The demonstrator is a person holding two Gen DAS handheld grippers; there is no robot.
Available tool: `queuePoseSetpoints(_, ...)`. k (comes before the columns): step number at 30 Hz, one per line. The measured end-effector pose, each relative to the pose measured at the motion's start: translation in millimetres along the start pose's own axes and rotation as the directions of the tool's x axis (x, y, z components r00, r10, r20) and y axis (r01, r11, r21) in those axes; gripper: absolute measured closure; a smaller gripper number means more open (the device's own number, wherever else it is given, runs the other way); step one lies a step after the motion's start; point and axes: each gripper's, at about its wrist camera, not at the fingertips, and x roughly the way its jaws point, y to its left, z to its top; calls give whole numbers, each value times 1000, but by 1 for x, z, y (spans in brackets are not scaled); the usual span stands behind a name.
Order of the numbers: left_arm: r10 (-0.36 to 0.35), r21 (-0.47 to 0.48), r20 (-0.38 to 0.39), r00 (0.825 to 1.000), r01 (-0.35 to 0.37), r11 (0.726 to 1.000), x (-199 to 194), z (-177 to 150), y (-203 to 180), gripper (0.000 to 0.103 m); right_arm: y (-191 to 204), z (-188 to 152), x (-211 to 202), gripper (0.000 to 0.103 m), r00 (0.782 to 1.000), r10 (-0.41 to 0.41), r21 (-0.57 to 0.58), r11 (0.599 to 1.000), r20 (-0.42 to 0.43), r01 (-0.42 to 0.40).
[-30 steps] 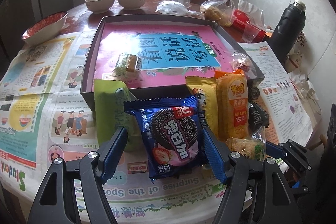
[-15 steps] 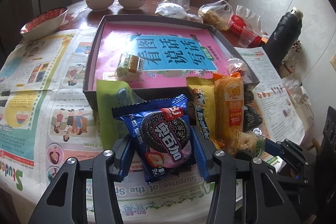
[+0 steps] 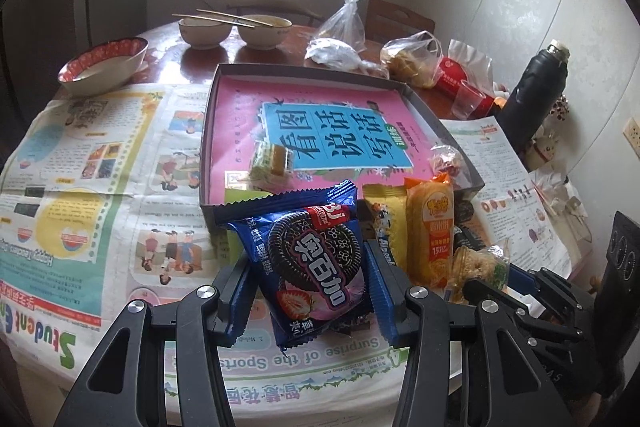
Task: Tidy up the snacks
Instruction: 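Grasp blue Oreo pack with left tool while right tool grasps green-label pastry bag, then lift Oreo pack with left tool over tray while right tool carries pastry bag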
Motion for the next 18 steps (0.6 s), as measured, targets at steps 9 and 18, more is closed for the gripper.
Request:
queuePoseSetpoints(9,5,1,14,1000,-5,1000,-3,4,-2,51,-8,14,-7,59,999,-7,17,1000,38,6)
queuePoseSetpoints(18,-1,10,22,1000,1,1000,-2,12,-6,51,-7,28,-8,59,998,0,14,1000,63,-1)
